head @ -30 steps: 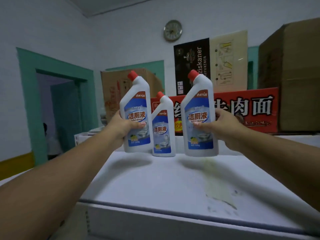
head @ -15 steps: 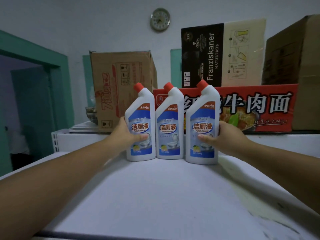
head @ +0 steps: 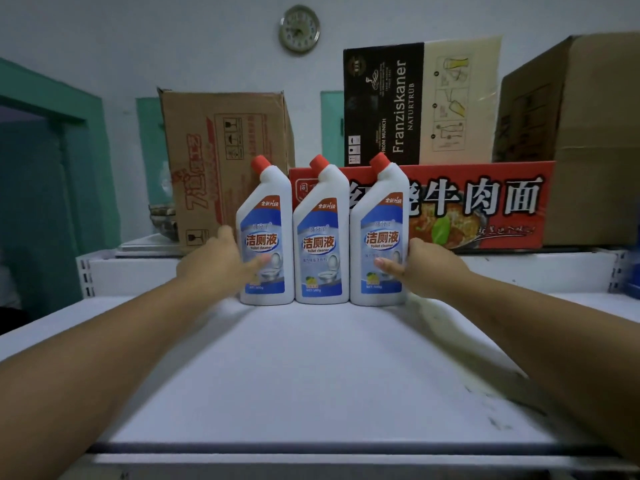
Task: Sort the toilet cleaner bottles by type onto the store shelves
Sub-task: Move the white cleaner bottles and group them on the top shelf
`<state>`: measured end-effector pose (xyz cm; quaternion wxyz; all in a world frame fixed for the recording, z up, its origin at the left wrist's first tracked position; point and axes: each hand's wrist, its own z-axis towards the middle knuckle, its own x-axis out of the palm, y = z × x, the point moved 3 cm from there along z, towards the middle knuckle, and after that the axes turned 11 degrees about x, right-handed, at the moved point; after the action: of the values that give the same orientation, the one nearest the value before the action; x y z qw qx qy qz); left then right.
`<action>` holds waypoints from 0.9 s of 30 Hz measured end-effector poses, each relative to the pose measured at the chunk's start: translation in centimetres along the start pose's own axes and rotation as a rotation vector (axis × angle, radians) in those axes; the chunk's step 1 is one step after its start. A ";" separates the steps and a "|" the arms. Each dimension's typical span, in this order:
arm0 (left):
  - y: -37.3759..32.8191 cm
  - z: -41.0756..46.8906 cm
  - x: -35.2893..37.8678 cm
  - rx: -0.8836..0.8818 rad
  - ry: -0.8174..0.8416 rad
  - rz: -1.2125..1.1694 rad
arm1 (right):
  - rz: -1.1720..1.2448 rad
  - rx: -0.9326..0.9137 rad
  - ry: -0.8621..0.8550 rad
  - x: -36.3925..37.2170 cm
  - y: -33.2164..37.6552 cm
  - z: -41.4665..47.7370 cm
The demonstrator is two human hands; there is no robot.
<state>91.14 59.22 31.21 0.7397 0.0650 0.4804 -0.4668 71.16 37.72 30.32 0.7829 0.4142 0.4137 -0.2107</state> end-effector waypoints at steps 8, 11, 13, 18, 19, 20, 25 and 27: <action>-7.5 -2.9 -2.9 0.432 -0.033 -0.009 | -0.108 -0.118 -0.199 -5.2 -1.1 -4.8; -10.6 -4.3 -2.9 0.510 -0.044 -0.083 | -0.056 -0.107 -0.244 -7.6 -2.8 -7.0; -12.9 -6.0 -3.0 0.535 -0.032 -0.172 | -0.029 -0.094 -0.251 -9.2 -4.4 -8.9; -17.9 -13.8 -4.8 0.807 -0.147 -0.339 | 0.028 -0.085 -0.345 -12.8 -9.2 -16.3; -18.3 -16.2 -5.0 0.889 -0.143 -0.383 | 0.049 -0.085 -0.382 -13.4 -10.5 -18.4; -18.5 -18.6 -4.8 0.974 -0.116 -0.411 | 0.080 -0.092 -0.422 -13.9 -11.9 -20.8; -19.2 -29.6 2.5 1.066 0.099 -0.422 | 0.192 0.123 -0.483 -12.7 -22.9 -33.7; -19.5 -33.5 8.4 0.921 0.386 -0.324 | 0.110 0.366 -0.394 -10.0 -28.3 -39.2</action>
<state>55.54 61.34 13.88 0.4510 0.3931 0.3569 -0.7175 27.91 53.73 12.78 0.7706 0.5218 0.1850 -0.3157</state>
